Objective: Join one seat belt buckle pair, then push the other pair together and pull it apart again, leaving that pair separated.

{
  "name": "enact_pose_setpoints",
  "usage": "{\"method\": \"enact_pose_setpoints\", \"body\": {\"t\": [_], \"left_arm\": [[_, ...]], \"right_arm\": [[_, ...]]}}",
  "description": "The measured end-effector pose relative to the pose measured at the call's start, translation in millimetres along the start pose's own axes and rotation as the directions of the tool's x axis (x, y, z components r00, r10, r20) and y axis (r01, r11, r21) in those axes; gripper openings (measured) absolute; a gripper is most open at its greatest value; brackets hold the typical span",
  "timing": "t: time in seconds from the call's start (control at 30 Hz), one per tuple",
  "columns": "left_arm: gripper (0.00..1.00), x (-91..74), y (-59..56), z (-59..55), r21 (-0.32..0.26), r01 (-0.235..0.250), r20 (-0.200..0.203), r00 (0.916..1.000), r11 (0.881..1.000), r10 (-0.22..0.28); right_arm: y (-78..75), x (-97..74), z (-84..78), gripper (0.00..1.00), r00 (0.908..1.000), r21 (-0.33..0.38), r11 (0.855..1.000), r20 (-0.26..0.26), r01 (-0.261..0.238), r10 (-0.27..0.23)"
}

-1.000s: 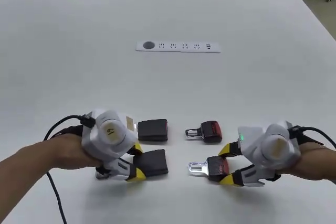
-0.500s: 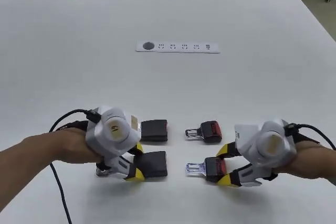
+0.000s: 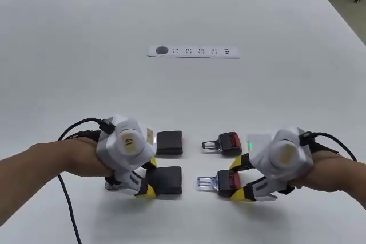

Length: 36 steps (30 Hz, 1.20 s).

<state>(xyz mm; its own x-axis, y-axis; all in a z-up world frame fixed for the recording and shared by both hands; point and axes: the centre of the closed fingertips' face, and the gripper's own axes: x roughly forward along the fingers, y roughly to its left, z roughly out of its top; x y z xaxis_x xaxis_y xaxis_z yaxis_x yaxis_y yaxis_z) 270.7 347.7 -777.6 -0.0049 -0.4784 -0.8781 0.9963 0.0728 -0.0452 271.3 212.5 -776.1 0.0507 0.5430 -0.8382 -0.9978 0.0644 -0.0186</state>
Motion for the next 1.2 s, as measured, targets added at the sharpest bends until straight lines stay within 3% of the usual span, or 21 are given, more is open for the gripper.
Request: {"method": "enact_pose_setpoints", "body": {"t": [1.2], "left_arm": [[0.33,1.7,0.5,-3.1,0.003,-0.005,-0.021,0.9998,1.0,0.005]], "right_arm": [[-0.1,16.6,27.9,0.3,0.9994,-0.014,1.0,-0.022,-0.027,0.026]]}}
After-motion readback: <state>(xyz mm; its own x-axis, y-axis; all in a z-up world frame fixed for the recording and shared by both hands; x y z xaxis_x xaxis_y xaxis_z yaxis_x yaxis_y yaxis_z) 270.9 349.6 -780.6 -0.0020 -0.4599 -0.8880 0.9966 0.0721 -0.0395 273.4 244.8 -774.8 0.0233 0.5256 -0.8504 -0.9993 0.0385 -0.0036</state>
